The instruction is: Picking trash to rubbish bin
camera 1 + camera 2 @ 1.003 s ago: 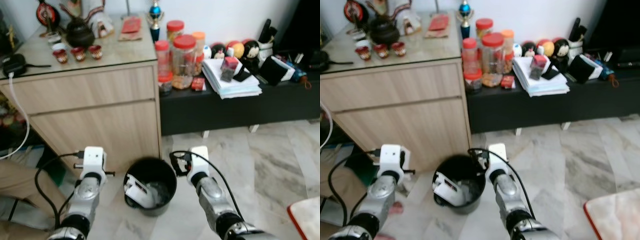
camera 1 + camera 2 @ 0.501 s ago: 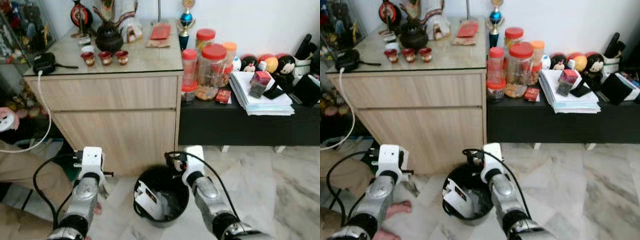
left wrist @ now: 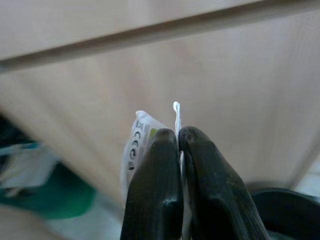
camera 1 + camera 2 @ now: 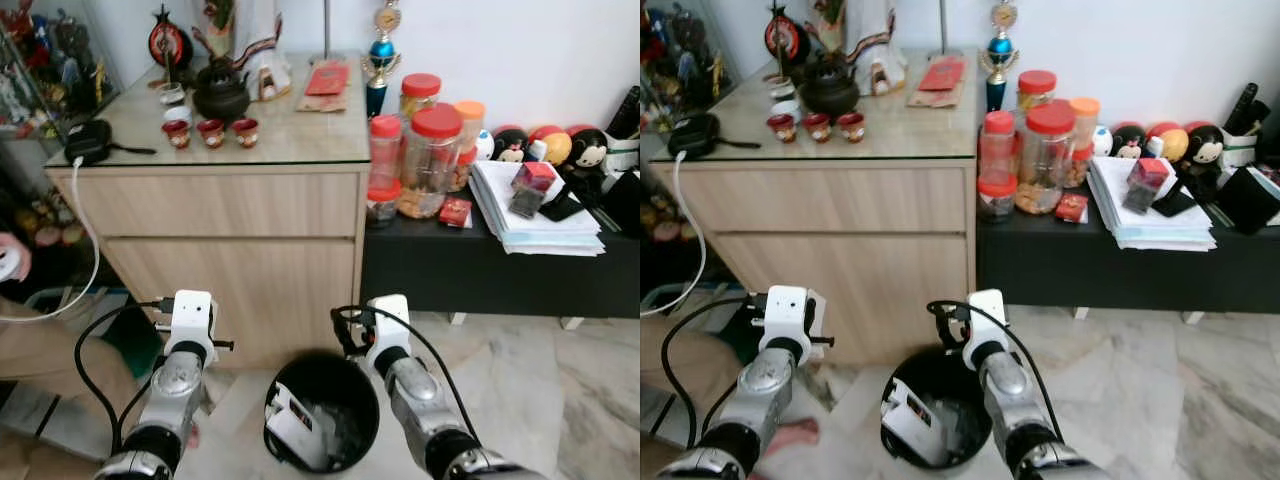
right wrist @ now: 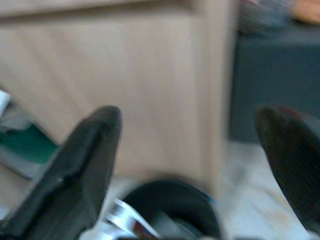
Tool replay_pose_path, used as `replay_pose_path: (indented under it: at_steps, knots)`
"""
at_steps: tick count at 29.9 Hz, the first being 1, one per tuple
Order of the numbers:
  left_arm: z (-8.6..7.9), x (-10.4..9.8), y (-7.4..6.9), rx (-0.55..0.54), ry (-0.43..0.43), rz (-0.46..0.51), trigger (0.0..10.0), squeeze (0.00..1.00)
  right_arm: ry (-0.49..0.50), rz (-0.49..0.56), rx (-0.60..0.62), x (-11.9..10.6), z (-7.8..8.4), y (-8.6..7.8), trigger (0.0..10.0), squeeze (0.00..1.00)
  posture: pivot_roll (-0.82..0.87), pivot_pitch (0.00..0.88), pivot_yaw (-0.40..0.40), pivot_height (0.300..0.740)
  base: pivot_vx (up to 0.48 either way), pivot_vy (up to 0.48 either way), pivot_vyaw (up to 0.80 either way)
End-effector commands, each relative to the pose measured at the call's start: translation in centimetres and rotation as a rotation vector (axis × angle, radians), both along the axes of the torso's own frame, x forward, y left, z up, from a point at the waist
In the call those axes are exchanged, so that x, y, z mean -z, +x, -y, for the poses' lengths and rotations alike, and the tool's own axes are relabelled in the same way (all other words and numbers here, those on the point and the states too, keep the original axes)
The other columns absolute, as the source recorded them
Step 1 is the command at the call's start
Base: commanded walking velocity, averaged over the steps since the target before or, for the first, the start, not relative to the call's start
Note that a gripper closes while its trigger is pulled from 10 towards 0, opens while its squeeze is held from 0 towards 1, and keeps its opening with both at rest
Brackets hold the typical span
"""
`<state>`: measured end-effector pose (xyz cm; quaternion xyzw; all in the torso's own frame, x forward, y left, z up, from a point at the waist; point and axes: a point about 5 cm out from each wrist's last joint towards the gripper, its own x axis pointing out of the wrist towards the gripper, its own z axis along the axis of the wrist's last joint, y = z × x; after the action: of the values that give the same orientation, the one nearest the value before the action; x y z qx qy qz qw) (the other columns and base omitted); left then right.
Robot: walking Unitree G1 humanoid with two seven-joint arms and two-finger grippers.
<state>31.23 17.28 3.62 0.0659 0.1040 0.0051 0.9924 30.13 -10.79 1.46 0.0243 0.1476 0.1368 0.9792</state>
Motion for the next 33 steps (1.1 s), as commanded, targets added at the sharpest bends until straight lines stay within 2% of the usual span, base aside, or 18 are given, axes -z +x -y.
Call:
replay_pose_path:
  at_steps: [1, 9, 15, 22, 33]
  knots:
    - [-0.2, 0.0, 0.0, 0.027, 0.016, -0.013, 10.0, 0.00, 0.017, 0.013, -0.005, -0.4, -0.6, 0.3, 10.0, 0.00, 0.06, 0.029, 0.037, 0.740, 0.341, 0.000, 0.00]
    - [1.6, 1.0, -0.2, 0.162, -0.027, -0.102, 10.0, 0.00, 0.015, 0.000, -0.020, -0.4, -0.6, 0.3, 10.0, 0.00, 0.06, 0.036, 0.034, 0.740, 0.157, 0.000, 0.00]
    - [2.9, 1.1, 0.0, 0.250, -0.010, -0.134, 10.0, 0.00, 0.017, -0.019, -0.063, -0.4, -1.1, 0.4, 10.0, 0.00, 0.06, 0.050, 0.027, 0.740, 0.000, 0.000, 0.00]
    - [3.5, 0.8, 0.5, 0.264, -0.021, -0.131, 10.0, 0.00, 0.035, -0.020, -0.159, -0.7, -2.2, 0.5, 10.0, 0.00, 0.04, 0.056, 0.019, 0.740, 0.000, 0.000, 0.00]
    - [4.6, 1.0, 0.6, 0.299, -0.017, -0.155, 10.0, 0.00, 0.033, -0.024, -0.192, -0.7, -2.1, 0.5, 10.0, 0.00, 0.02, 0.075, 0.000, 0.740, 0.000, 0.000, 0.00]
